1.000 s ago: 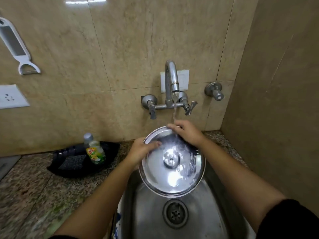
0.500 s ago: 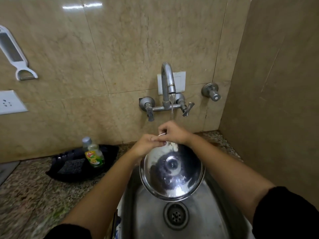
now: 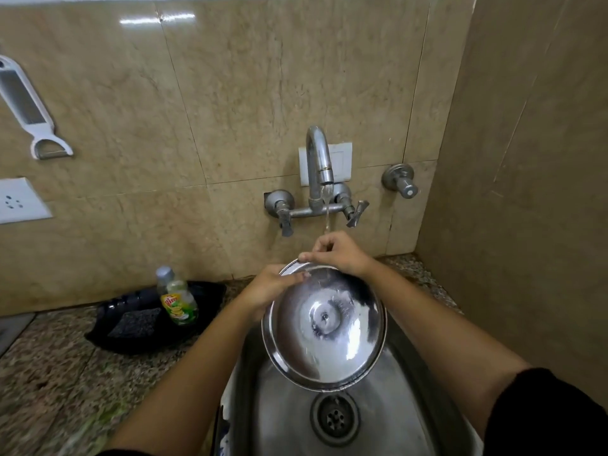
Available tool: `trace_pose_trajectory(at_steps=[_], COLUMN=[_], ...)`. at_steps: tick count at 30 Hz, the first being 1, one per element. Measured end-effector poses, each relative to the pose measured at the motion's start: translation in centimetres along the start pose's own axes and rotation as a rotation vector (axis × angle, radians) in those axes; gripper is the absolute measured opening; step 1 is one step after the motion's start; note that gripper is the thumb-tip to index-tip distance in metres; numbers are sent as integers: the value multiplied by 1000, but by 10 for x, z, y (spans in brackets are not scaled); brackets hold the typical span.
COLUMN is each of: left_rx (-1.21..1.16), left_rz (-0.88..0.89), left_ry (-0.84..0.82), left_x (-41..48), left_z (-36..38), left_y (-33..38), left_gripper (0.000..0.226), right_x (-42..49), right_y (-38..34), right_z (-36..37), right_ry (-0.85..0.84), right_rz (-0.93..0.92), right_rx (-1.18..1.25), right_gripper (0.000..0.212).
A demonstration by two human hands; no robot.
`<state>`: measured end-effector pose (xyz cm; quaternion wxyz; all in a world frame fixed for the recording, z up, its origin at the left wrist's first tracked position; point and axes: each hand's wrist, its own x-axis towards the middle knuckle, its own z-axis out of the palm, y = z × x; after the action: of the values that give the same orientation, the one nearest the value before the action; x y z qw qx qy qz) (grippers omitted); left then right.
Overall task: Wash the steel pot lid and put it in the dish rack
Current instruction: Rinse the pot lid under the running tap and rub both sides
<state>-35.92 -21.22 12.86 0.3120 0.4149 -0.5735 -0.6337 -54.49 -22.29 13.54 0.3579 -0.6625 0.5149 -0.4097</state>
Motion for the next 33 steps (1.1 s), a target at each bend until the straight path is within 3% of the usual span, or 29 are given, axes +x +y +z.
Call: trace_pose_trajectory(at_steps=[7,8,11,13,17,20,26,29,33], left_rx=[-251,-239,-223,-242,-364,-330,-254,-247,-308], left_rz=[-33,-44,-50,-54,-34,-12,1,15,35], left_ry=[349,403,459,453,443,572,588,558,520], left_x=[-3,-2,4,7,14,14,1,1,8], left_z=[-10,-8,4,14,23,8,9,25,27], left_y=[-31,-37,-48,-49,-44,-44,-49,-49,-42], left_gripper=[33,36,40,40,37,37,38,39,35], right_x=[-31,-34,-37,-33,-44,-90,-75,-32,-44], right_y=[36,40,38,27,17,44,68,43,33], right_z=[-19,-11,19,42,84,77,15,40,85], right_ry=[426,486,611,570,118,-78,266,327,79], right_rz=[273,305,334,222,-167,-243,198,20,-307], right_rx=[90,-24,-736,-898,-835,-902,-1033,-905,-872], right_gripper=[44,46,36,40,58,61,74,70,62])
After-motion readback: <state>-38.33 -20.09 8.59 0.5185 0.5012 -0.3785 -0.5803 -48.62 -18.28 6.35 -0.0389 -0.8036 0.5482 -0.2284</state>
